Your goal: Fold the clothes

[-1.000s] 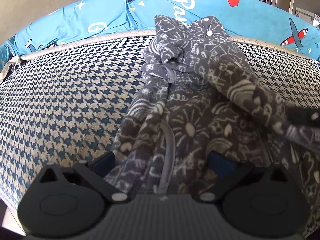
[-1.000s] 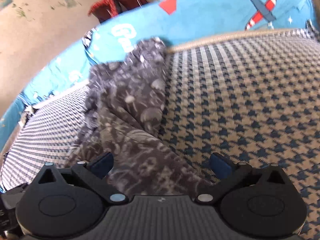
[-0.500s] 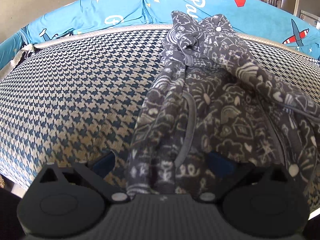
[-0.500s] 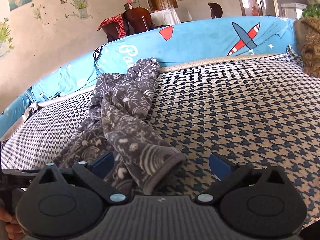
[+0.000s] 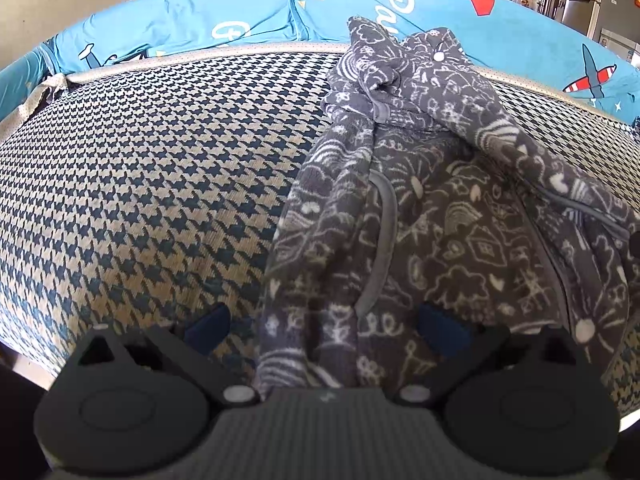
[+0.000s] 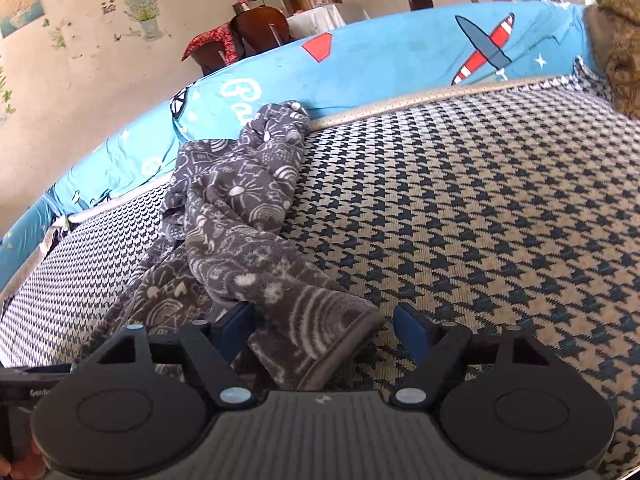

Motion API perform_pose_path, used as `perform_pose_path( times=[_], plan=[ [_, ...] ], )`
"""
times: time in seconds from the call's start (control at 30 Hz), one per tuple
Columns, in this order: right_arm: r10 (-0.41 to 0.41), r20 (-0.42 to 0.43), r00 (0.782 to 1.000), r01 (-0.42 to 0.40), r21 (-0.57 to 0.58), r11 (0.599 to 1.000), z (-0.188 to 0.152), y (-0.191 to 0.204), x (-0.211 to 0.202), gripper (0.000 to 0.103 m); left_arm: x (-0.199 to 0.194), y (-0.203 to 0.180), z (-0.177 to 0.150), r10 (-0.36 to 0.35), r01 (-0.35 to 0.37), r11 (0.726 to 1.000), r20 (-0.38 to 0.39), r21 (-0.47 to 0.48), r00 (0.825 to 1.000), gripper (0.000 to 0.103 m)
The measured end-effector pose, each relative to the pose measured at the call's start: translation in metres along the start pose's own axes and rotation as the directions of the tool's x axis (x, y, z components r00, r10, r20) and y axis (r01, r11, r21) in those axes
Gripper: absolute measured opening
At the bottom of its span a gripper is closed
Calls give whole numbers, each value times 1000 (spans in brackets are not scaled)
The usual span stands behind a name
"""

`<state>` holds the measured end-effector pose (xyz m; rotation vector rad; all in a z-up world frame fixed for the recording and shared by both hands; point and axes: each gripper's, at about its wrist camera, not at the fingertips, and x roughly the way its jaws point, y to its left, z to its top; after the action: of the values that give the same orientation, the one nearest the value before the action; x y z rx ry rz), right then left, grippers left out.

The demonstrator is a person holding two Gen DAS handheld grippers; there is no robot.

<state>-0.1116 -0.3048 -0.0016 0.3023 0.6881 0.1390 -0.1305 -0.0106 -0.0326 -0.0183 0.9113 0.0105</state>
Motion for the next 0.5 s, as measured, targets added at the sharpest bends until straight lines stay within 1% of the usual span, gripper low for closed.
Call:
perform_pose_path(
  times=[0.03,0.2,0.33,0.4,0.43,0.47,0.5],
  plan=[
    [5,-2,1000,-4,16,1000,0,-2,3,70,0,0,0,-1,1,1000,0,-1,1000,103],
    [13,-10,1000,-13,69,998,1,-9,17,66,2,0,-1,-3,3,1000,-3,-7,1000,103],
    [1,0,1000,-1,50,999,0,-7,25,65,3,0,-1,-5,5,1000,-4,-9,1000,103],
    [-7,5,1000,7,34,999,-2,-5,26,63,4,0,-2,-4,4,1000,-2,-8,1000,103],
    [-8,6,1000,8,28,1000,-2,-4,26,57,4,0,-2,-3,3,1000,0,-6,1000,103],
    [6,1,1000,-6,27,1000,-2,-3,26,46,4,0,-2,-2,2,1000,3,-5,1000,103],
    [21,-4,1000,-21,27,999,-2,-3,26,41,3,0,-2,-1,1,1000,5,-3,1000,103]
  ],
)
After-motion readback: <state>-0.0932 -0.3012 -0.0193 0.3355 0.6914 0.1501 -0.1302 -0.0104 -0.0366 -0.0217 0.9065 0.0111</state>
